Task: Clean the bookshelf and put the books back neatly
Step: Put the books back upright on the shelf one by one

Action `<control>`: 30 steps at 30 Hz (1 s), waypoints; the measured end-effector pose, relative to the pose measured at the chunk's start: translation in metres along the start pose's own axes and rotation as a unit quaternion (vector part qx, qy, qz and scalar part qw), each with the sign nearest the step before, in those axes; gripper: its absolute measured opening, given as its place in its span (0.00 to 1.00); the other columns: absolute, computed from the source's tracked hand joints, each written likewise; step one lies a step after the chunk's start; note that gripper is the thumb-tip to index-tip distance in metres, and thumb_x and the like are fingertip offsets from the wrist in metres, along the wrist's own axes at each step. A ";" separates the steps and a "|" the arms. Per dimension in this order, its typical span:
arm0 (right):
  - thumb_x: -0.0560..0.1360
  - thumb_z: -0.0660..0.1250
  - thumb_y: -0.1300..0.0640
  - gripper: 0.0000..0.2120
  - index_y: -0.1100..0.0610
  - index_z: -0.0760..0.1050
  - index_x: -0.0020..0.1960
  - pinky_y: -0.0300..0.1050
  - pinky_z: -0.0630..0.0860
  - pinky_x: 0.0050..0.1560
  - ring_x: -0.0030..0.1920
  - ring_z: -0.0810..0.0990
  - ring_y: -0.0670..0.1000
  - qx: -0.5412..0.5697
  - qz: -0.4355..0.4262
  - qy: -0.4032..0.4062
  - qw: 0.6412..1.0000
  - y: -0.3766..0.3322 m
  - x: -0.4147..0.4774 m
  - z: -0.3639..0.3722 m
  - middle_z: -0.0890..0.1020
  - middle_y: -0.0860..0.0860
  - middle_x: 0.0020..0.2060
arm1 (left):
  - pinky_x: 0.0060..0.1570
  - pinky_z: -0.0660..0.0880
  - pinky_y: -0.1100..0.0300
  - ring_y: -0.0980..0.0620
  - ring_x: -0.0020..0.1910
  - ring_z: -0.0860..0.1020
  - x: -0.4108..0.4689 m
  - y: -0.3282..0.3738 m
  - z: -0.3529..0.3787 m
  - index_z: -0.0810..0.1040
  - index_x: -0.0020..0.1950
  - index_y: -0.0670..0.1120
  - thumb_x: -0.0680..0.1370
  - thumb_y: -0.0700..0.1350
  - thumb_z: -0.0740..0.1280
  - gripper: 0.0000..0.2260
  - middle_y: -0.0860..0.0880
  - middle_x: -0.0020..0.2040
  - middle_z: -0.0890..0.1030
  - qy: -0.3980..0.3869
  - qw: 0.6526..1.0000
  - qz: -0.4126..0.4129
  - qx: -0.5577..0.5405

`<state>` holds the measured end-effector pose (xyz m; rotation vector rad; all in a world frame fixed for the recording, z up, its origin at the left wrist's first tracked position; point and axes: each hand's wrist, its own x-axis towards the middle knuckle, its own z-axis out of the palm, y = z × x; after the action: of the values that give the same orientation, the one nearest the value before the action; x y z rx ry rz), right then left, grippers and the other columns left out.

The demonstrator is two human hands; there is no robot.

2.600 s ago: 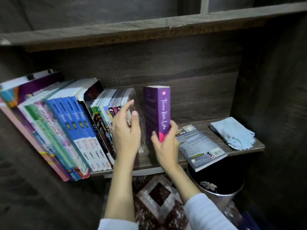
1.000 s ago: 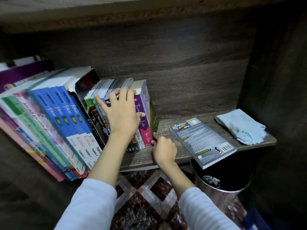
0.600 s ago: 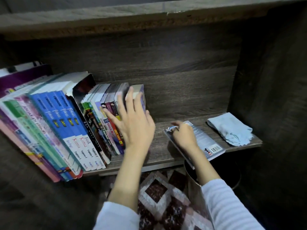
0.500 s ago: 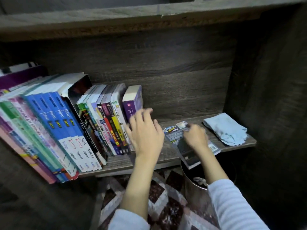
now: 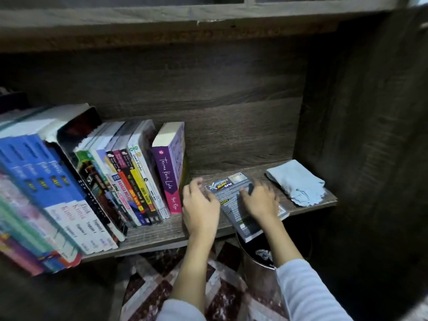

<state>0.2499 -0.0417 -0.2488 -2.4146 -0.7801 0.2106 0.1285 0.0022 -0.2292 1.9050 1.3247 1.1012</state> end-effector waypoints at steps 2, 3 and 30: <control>0.77 0.61 0.45 0.28 0.59 0.61 0.72 0.54 0.56 0.71 0.71 0.61 0.61 -0.032 0.033 -0.016 0.999 -0.002 0.001 0.001 0.65 0.59 0.71 | 0.50 0.71 0.60 0.46 0.52 0.78 0.000 0.000 -0.001 0.76 0.59 0.44 0.76 0.40 0.62 0.12 0.46 0.55 0.80 -0.056 0.998 -0.043 0.002; 0.77 0.61 0.45 0.29 0.61 0.62 0.71 0.53 0.56 0.70 0.71 0.62 0.61 -0.049 0.042 -0.024 0.998 -0.001 0.000 0.000 0.65 0.60 0.71 | 0.50 0.71 0.61 0.46 0.52 0.78 0.000 -0.001 0.000 0.77 0.57 0.44 0.76 0.40 0.62 0.11 0.47 0.53 0.81 -0.097 0.992 -0.086 -0.013; 0.61 0.71 0.69 0.26 0.50 0.69 0.53 0.49 0.77 0.54 0.51 0.80 0.52 0.420 -0.176 -0.065 0.888 -0.045 -0.018 -0.067 0.80 0.51 0.48 | 0.62 0.66 0.64 0.57 0.58 0.72 0.045 0.035 -0.025 0.65 0.73 0.44 0.79 0.36 0.60 0.21 0.50 0.66 0.73 -0.056 0.961 -0.017 -0.272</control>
<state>0.2349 -0.0548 -0.1691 -1.4275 -0.9268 0.4577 0.1312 0.0324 -0.1748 1.5025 0.8707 1.1723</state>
